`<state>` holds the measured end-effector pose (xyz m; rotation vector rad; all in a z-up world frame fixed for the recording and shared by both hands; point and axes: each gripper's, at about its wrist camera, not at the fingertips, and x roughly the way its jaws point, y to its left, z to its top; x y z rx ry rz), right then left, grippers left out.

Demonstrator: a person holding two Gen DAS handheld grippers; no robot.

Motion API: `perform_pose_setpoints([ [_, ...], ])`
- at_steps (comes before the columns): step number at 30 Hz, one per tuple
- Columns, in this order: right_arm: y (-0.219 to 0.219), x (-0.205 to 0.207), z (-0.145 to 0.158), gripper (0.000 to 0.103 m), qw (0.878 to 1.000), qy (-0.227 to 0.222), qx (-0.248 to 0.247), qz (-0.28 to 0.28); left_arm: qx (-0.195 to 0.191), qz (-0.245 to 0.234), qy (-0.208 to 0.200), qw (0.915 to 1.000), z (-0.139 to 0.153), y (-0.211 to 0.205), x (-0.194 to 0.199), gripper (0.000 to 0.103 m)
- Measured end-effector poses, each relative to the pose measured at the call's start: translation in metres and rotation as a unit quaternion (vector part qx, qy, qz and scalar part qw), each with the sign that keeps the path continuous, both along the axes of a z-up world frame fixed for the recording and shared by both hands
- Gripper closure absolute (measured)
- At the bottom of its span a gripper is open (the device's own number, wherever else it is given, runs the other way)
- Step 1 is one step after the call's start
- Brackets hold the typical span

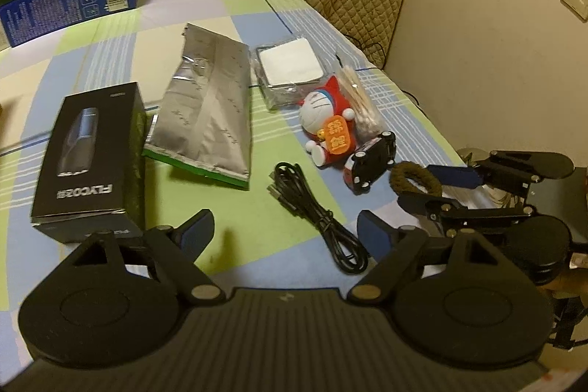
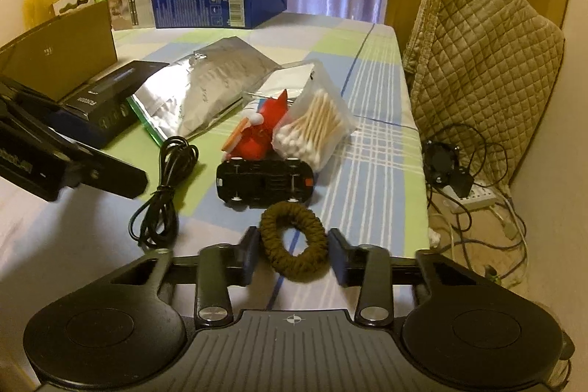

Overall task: Organize objects
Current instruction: 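Grasp the brown coiled hair tie with the right tool while the left tool grasps the black cable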

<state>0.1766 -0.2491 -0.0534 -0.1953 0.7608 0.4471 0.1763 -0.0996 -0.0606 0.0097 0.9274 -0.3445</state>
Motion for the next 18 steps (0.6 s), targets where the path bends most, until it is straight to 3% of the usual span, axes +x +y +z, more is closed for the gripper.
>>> perform_pose_setpoints([
  [1, 0.0, 0.0, 0.0, 0.087, 1.0, 0.001, 0.001, -0.004, -0.001, -0.002, 0.001, 1.0, -0.001, -0.002, 0.001, 0.025],
  [2, 0.0, 0.0, 0.001, 0.087, 1.0, 0.002, 0.001, -0.009, -0.003, -0.004, 0.003, 1.0, -0.002, -0.003, 0.001, 0.028],
  [11, -0.002, -0.013, 0.017, 0.088, 0.999, 0.0, 0.017, -0.052, -0.015, -0.023, 0.014, 0.9995, -0.012, -0.018, 0.011, 0.064],
  [16, -0.001, -0.016, 0.023, 0.088, 0.998, -0.001, 0.013, -0.059, 0.003, -0.037, 0.023, 0.999, -0.018, -0.021, 0.011, 0.074],
  [18, -0.002, -0.015, 0.025, 0.088, 0.998, 0.001, 0.014, -0.063, 0.018, -0.037, 0.028, 0.9988, -0.017, -0.018, 0.009, 0.091],
])
